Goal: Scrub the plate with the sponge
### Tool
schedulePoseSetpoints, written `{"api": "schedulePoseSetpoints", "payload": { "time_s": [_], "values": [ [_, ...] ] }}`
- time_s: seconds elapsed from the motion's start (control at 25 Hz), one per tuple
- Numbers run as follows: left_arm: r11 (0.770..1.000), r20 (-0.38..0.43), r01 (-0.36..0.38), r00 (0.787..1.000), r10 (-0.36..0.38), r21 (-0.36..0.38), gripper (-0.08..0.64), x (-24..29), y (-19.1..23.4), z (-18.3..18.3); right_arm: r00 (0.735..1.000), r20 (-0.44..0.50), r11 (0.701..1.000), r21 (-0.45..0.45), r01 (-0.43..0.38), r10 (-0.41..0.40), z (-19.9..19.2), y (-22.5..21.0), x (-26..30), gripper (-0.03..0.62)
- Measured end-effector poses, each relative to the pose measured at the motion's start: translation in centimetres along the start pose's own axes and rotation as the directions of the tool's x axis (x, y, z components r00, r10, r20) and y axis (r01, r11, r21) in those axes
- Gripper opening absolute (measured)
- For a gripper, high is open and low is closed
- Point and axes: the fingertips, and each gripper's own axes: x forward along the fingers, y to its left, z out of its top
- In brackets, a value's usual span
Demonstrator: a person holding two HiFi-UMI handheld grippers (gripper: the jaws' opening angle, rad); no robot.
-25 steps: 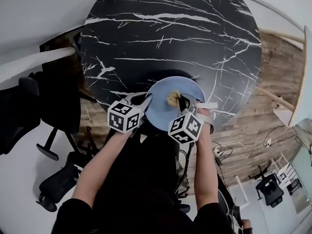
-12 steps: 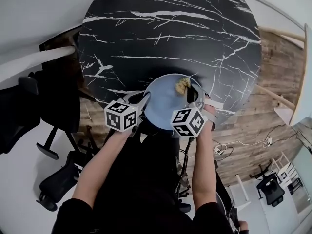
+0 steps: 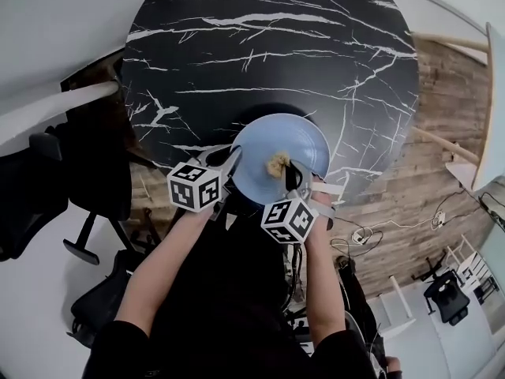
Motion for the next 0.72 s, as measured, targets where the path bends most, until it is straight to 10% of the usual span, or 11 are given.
{"api": "schedulePoseSetpoints", "payload": {
  "time_s": [0.72],
  "values": [
    [0.999, -0.036, 0.024, 0.999, -0.023, 0.024, 0.019, 0.1, -0.1, -0.1, 0.977, -0.029, 0.975, -0.064, -0.212, 0.21, -2.7, 7.4, -1.8, 0.02]
  ]
}}
